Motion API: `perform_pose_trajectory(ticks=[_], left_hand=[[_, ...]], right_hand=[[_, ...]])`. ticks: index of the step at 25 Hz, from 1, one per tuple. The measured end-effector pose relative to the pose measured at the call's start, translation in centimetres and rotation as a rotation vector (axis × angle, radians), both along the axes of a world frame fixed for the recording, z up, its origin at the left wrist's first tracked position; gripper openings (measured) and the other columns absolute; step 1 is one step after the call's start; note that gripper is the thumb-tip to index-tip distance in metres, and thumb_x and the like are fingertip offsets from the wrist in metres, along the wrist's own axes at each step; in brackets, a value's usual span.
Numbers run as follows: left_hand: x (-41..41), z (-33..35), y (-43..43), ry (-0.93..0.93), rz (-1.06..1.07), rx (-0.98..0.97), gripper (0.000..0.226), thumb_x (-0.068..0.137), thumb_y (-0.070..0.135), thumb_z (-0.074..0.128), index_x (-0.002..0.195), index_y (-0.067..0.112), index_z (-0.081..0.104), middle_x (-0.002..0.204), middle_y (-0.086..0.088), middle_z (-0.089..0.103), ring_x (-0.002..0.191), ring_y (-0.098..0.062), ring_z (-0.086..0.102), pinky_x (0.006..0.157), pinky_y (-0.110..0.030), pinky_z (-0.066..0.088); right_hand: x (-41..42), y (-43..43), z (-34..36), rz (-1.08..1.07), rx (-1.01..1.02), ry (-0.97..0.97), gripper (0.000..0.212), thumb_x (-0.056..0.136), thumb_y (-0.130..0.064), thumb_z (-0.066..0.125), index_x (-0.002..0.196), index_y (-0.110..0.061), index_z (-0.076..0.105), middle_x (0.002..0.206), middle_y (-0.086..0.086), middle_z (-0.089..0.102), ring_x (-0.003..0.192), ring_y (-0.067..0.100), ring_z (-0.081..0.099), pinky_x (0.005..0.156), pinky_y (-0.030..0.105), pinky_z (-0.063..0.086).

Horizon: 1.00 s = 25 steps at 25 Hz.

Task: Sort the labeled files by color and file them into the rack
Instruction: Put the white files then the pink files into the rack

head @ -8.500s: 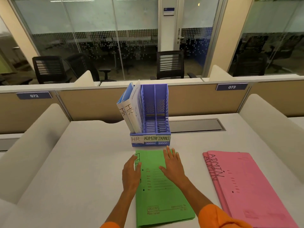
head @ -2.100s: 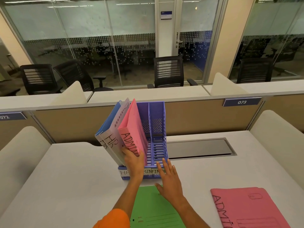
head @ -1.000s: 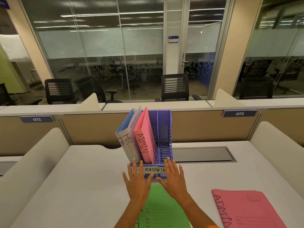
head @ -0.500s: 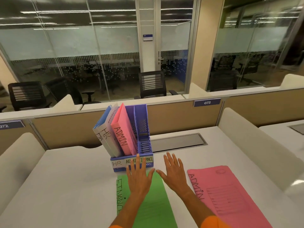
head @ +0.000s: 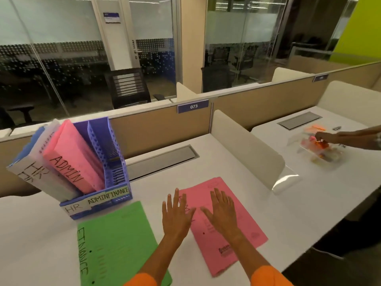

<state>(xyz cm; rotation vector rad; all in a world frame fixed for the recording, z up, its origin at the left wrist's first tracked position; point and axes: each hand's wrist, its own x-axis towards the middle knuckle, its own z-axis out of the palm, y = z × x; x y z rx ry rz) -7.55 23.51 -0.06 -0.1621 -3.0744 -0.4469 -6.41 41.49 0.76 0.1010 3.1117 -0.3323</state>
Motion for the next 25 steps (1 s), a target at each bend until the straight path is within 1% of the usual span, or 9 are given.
perform_pose_trajectory(ticks=[4,8,11,13,14,17,19,22,25], left_hand=[[0.8,-1.9,3.6,-0.074,-0.031,-0.013,0.070,0.095,0.066,0.024,0.155,0.029,0.021,0.166,-0.001,0.004,0.153,-0.025,0.004,0.124,-0.046,0.009],[1.6,-3.8,4.8,-0.161,-0.034,0.013,0.068,0.097,0.064,0.026,0.154,0.027,0.023,0.166,-0.004,0.007,0.152,-0.027,0.007,0.124,-0.045,0.013],[2.0,-4.7,5.0,-0.244,-0.040,0.078,0.065,0.098,0.055,0.037,0.153,0.022,0.025,0.165,-0.006,0.008,0.152,-0.028,0.010,0.122,-0.045,0.020],[2.4,-4.9,5.2,-0.298,0.002,0.259,0.065,0.095,0.038,0.053,0.151,0.016,0.028,0.163,-0.008,0.014,0.149,-0.029,0.019,0.119,-0.045,0.030],[2.5,-4.9,5.4,-0.305,0.059,0.388,0.068,0.090,0.027,0.062,0.148,0.013,0.030,0.159,-0.011,0.022,0.145,-0.029,0.029,0.115,-0.044,0.037],[2.5,-4.5,6.1,-0.271,0.337,0.757,0.072,0.073,0.003,0.073,0.135,0.010,0.036,0.132,-0.010,0.053,0.119,-0.027,0.057,0.099,-0.041,0.052],[2.0,-4.0,6.4,-0.276,0.501,0.907,0.071,0.071,0.001,0.077,0.129,0.009,0.037,0.121,-0.009,0.059,0.106,-0.023,0.061,0.095,-0.039,0.054],[0.8,-3.9,6.3,-0.332,0.676,1.072,0.071,0.071,0.000,0.079,0.130,0.005,0.040,0.116,-0.008,0.059,0.104,-0.025,0.061,0.098,-0.041,0.052],[0.2,-3.7,6.5,-0.499,0.628,1.264,0.045,0.076,-0.010,0.070,0.117,0.003,0.057,0.113,-0.014,0.069,0.098,-0.032,0.068,0.089,-0.049,0.057]], right_hand=[[2.1,3.6,-2.2,-0.040,-0.032,-0.061,0.083,0.093,-0.070,0.029,0.156,-0.019,0.012,0.165,0.003,0.008,0.152,0.024,0.009,0.124,0.045,0.011],[3.3,5.2,-4.6,-0.033,-0.066,-0.173,0.080,0.093,-0.067,0.037,0.154,-0.020,0.018,0.164,0.003,0.016,0.151,0.026,0.015,0.122,0.048,0.017],[4.0,5.6,-6.3,-0.024,-0.096,-0.234,0.075,0.092,-0.063,0.041,0.152,-0.022,0.021,0.163,0.001,0.019,0.149,0.026,0.017,0.119,0.050,0.022],[4.4,5.6,-7.0,-0.013,-0.094,-0.247,0.075,0.092,-0.063,0.042,0.152,-0.024,0.021,0.163,0.000,0.017,0.150,0.025,0.016,0.120,0.051,0.019],[4.5,5.6,-7.2,-0.017,-0.100,-0.244,0.075,0.091,-0.063,0.042,0.152,-0.024,0.021,0.163,0.000,0.016,0.150,0.025,0.015,0.121,0.052,0.017],[4.5,5.6,-7.6,-0.024,-0.128,-0.239,0.076,0.091,-0.065,0.041,0.153,-0.026,0.020,0.165,0.000,0.014,0.151,0.027,0.012,0.122,0.052,0.013],[4.6,5.7,-7.8,-0.022,-0.135,-0.253,0.078,0.091,-0.066,0.040,0.154,-0.027,0.017,0.165,0.000,0.010,0.152,0.027,0.009,0.123,0.052,0.009],[4.7,6.0,-8.1,-0.021,-0.139,-0.268,0.078,0.091,-0.067,0.038,0.155,-0.028,0.015,0.166,0.000,0.007,0.152,0.027,0.006,0.123,0.053,0.006],[4.7,6.0,-8.1,-0.037,-0.164,-0.265,0.075,0.093,-0.068,0.032,0.155,-0.029,0.016,0.166,0.000,0.007,0.152,0.026,0.005,0.123,0.052,0.004]])
